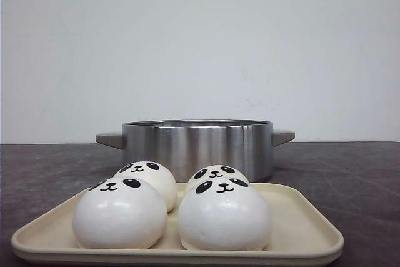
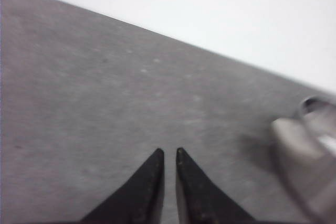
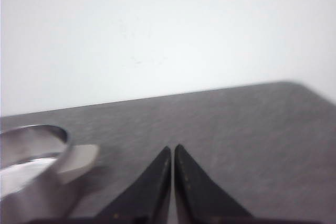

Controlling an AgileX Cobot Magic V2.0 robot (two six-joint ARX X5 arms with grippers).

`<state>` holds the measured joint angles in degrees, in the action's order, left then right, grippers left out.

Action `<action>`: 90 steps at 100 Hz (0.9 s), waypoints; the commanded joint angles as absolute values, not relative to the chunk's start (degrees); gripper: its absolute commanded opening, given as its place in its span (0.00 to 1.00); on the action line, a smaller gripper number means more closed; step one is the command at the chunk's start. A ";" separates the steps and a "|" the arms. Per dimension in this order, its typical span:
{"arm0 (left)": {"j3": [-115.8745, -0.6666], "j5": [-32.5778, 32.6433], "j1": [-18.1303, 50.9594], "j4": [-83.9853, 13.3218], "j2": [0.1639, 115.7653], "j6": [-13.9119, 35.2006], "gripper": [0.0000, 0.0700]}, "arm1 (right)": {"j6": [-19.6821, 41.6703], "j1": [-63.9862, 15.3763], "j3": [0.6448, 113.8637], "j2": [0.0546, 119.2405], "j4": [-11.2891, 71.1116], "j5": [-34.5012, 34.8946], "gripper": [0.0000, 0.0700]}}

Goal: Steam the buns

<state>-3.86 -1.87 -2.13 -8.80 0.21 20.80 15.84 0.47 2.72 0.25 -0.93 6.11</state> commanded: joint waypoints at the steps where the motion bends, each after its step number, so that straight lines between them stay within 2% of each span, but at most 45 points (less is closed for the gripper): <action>1: -6.87 -5.13 -2.22 -7.77 0.19 25.26 0.01 | 24.95 0.49 6.26 0.25 0.80 9.52 0.01; 15: -13.67 -11.81 -2.11 -8.43 2.09 26.50 0.01 | 27.42 0.49 14.20 1.23 4.91 16.14 0.01; 30: -26.09 -18.46 -2.11 -16.49 9.76 26.79 0.01 | 23.75 0.49 26.30 6.70 12.23 21.98 0.01; 44: -39.53 -22.04 -2.04 -24.67 19.44 21.65 0.01 | 19.68 0.49 38.35 13.67 20.56 22.74 0.01; 62: -53.12 -22.17 -0.34 -29.10 28.23 14.13 0.01 | 15.79 0.49 50.30 21.34 25.28 23.73 0.01; 66: -55.24 -22.41 0.01 -30.41 29.58 13.06 0.01 | 15.77 0.49 51.90 22.55 25.39 25.12 0.08; 70: -56.86 -22.85 0.21 -31.40 30.68 12.91 0.08 | 15.88 0.49 53.15 23.44 25.32 27.07 0.23; 73: -57.76 -23.09 0.34 -31.97 31.29 12.93 0.17 | 15.94 0.49 53.87 23.90 25.28 28.42 0.37; 79: -58.46 -23.81 0.49 -32.10 31.99 13.06 0.47 | 16.23 0.49 54.81 24.49 24.99 30.87 0.58; 85: -58.46 -24.29 0.60 -32.36 32.14 13.10 0.77 | 16.27 0.49 54.98 24.56 24.16 34.00 0.66; 90: -58.46 -24.29 1.10 -32.45 32.14 13.10 0.89 | 16.32 0.49 54.96 24.56 23.18 36.67 0.66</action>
<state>-57.74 -23.88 0.64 -32.77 31.83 14.24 16.73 0.47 54.08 24.25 24.84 33.63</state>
